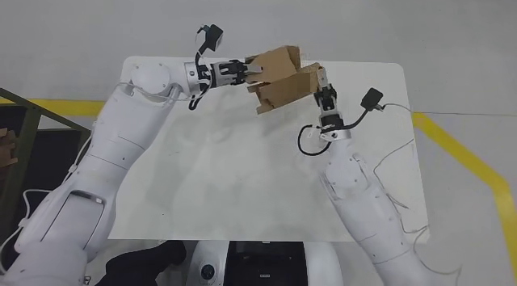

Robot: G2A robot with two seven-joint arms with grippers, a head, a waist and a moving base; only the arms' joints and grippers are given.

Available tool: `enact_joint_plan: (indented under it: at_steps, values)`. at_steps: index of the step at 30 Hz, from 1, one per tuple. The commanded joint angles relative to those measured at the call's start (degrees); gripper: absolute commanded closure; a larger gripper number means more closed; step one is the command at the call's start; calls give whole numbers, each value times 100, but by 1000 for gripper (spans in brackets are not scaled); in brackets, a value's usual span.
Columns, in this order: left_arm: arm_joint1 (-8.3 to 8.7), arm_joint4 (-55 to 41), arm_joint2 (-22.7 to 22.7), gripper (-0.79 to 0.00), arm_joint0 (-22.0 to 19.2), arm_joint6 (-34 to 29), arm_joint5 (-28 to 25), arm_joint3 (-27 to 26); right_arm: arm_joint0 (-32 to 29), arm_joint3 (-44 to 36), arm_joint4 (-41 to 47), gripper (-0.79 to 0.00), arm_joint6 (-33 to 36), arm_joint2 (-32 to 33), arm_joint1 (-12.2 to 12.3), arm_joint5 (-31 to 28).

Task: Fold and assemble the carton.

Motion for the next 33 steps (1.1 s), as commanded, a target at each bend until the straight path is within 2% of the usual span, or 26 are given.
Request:
enact_joint_plan:
  at_steps: [1,6,14,19,26,30,33]
  values:
    - [11,40,-31,0,-3,-139,-84,-4,-77,-62,7,-785,59,135,18,-26]
    - [53,247,-90,0,-11,-569,-292,-9,-289,-233,32,-785,507,383,73,-293]
    - [136,496,-152,0,5,-1464,-668,12,-133,-89,298,-785,2950,695,244,-1024]
    - [189,479,-201,0,79,-2011,-1061,3,56,70,589,-785,4138,787,322,-1276]
    - [230,236,-153,0,140,-2598,-1098,-77,381,422,1284,-785,5976,758,419,-1633]
    - [262,-10,-104,0,178,-2674,-1021,-219,531,626,1813,-785,6697,658,440,-1755]
    - [273,-162,-107,0,189,-2690,-1006,-249,599,719,1999,-785,6836,668,449,-1882]
